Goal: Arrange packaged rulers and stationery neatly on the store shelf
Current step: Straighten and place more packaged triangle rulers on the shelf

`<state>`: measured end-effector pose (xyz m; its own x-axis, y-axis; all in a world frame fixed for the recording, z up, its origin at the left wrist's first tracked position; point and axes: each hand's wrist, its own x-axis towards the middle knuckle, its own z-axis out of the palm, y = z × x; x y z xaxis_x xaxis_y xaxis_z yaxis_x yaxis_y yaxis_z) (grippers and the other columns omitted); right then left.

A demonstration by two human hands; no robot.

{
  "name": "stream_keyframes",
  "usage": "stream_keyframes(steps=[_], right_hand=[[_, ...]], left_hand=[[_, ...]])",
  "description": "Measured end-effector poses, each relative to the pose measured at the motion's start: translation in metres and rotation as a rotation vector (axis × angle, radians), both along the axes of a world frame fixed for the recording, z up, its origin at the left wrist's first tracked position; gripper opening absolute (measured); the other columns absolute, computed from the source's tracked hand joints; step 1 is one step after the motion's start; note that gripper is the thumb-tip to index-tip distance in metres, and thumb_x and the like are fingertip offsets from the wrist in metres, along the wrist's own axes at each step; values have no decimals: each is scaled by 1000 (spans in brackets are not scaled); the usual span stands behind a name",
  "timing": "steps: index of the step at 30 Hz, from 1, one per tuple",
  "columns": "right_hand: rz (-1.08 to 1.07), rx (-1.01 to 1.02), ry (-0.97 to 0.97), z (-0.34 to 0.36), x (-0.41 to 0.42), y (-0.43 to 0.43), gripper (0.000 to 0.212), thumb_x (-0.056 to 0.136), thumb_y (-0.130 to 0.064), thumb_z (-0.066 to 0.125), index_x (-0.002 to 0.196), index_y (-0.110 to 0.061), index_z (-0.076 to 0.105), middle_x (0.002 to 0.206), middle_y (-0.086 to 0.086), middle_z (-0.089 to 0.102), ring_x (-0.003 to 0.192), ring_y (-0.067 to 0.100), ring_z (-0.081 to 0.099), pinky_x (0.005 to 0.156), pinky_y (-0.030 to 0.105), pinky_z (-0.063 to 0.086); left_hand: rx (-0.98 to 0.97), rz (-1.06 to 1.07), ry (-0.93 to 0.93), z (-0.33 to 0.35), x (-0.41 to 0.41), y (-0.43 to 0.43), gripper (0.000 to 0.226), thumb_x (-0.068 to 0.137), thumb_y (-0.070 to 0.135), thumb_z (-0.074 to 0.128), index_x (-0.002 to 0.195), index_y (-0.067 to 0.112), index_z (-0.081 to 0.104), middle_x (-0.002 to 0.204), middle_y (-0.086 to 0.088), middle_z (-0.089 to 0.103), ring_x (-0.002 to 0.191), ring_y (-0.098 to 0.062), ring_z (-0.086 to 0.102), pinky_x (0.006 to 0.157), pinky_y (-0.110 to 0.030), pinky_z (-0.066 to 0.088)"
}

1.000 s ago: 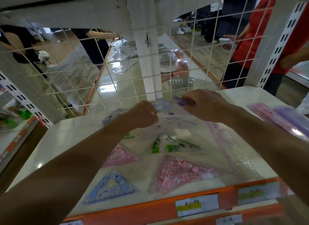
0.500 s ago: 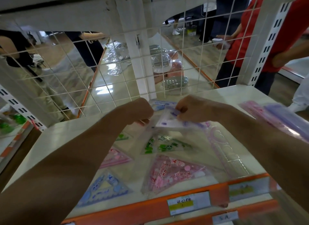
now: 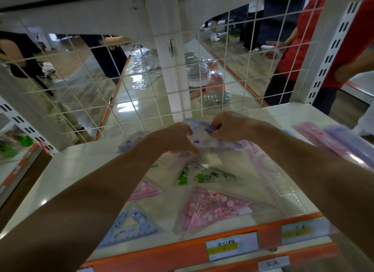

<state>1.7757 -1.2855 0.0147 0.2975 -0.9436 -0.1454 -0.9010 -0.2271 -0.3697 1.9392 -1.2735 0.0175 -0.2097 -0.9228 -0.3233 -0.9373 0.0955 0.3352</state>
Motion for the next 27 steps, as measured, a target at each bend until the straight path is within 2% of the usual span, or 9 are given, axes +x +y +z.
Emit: stream_keyframes(steps=[4, 9, 11, 13, 15, 16, 20, 23, 27], right_hand=[[-38, -41, -70, 5, -11, -3, 25, 93, -30, 56, 90, -9, 69, 75, 3, 59, 69, 17, 52, 52, 21, 34], [-66, -36, -98, 9, -22, -4, 19, 88, -22, 60, 91, -8, 72, 84, 8, 62, 74, 18, 52, 55, 21, 35], [-44, 12, -110, 10, -22, -3, 15, 85, -21, 61, 76, -14, 69, 77, 4, 59, 71, 17, 51, 55, 23, 35], [-18, 77, -140, 9, -17, 0, 19, 84, -24, 62, 66, -17, 64, 69, 2, 56, 67, 16, 50, 57, 24, 35], [7, 140, -154, 5, -7, 2, 17, 84, -23, 62, 72, -11, 65, 67, 4, 52, 64, 16, 46, 56, 25, 35], [14, 163, -147, 3, -1, 3, 16, 84, -20, 61, 76, -7, 65, 67, 5, 52, 64, 17, 46, 56, 25, 35], [14, 130, -41, 0, 18, 0, 20, 86, -19, 58, 88, -2, 68, 71, 8, 57, 65, 20, 53, 55, 25, 38], [10, 117, 35, 1, 22, 0, 28, 87, -29, 60, 101, -6, 69, 86, 10, 66, 78, 24, 62, 59, 25, 42], [-1, 115, 70, 5, 25, 2, 24, 82, -31, 66, 72, -11, 60, 61, 1, 52, 59, 18, 52, 48, 22, 35]], left_hand=[[-105, -84, -156, -4, -4, -1, 61, 82, 35, 71, 134, 12, 50, 136, -9, 47, 120, -22, 47, 94, -29, 40], [-119, -84, -135, -4, -4, 0, 48, 89, 32, 63, 132, 14, 54, 137, -8, 46, 123, -22, 45, 98, -29, 37], [-63, 20, -9, -2, 1, -4, 41, 91, 19, 59, 131, 12, 55, 132, -9, 50, 117, -23, 52, 94, -29, 43], [62, 198, 246, 3, 7, -7, 33, 93, 8, 53, 125, 4, 58, 112, -11, 62, 94, -22, 64, 78, -29, 53], [158, 339, 519, 8, 11, -4, 26, 92, 10, 57, 115, 0, 61, 92, -12, 64, 73, -18, 63, 69, -32, 56], [173, 341, 546, 8, 11, -3, 27, 90, 17, 61, 113, 3, 61, 94, -10, 63, 76, -18, 62, 73, -34, 55], [37, 45, 86, 0, 5, 4, 64, 77, 34, 76, 131, 11, 51, 120, -4, 53, 103, -21, 57, 76, -27, 48], [-88, -39, -82, -4, -2, 8, 56, 81, 33, 72, 126, 4, 54, 123, -12, 55, 107, -24, 54, 76, -24, 38], [-52, -106, -144, 4, -8, 11, 50, 87, 38, 64, 126, 8, 54, 124, -15, 55, 111, -27, 53, 81, -24, 39]])
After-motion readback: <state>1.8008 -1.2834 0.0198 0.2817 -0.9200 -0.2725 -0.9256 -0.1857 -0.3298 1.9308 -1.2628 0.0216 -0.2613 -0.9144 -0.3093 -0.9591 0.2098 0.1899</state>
